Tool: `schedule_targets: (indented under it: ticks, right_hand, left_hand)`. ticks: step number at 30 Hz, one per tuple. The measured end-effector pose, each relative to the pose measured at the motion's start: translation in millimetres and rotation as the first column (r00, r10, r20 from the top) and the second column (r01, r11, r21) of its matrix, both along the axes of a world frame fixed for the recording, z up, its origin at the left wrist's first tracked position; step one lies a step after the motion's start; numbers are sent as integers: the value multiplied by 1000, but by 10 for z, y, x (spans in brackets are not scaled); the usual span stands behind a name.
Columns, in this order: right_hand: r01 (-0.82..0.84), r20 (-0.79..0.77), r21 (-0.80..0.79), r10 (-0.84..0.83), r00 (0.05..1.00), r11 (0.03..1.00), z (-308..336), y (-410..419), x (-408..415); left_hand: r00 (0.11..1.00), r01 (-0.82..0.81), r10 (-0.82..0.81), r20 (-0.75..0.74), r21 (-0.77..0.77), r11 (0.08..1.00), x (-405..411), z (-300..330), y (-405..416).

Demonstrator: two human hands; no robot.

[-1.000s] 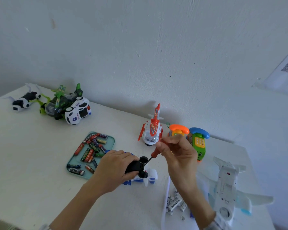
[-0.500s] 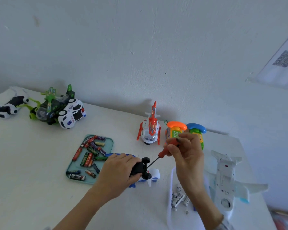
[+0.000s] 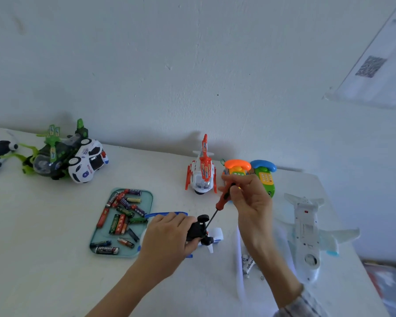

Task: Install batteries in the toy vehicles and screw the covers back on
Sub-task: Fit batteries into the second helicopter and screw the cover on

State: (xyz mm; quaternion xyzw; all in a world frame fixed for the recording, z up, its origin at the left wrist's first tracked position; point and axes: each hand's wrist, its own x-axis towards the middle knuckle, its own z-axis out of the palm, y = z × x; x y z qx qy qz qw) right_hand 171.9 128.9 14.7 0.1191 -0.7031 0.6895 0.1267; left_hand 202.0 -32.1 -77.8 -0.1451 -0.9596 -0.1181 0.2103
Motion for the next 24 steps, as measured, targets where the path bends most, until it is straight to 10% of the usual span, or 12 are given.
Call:
schedule_targets:
  ticks: [24]
  right_hand:
    - [238, 46, -14, -237, 970, 971, -261, 18, 201]
  left_hand:
    - [1000, 20, -20, -18, -15, 1000, -8, -59, 6]
